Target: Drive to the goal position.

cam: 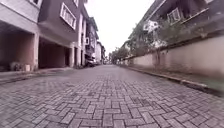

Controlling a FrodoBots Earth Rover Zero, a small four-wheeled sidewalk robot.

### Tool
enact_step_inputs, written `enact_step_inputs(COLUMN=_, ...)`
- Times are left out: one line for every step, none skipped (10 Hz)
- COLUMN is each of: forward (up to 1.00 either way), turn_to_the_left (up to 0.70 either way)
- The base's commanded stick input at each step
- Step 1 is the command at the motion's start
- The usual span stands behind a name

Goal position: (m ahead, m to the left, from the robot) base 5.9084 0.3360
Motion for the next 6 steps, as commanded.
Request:
enact_step_inputs(forward=0.70, turn_to_the_left=0.00)
enact_step_inputs(forward=0.70, turn_to_the_left=0.00)
enact_step_inputs(forward=0.70, turn_to_the_left=0.00)
enact_step_inputs(forward=0.70, turn_to_the_left=0.00)
enact_step_inputs(forward=0.70, turn_to_the_left=0.00)
enact_step_inputs(forward=0.70, turn_to_the_left=0.00)
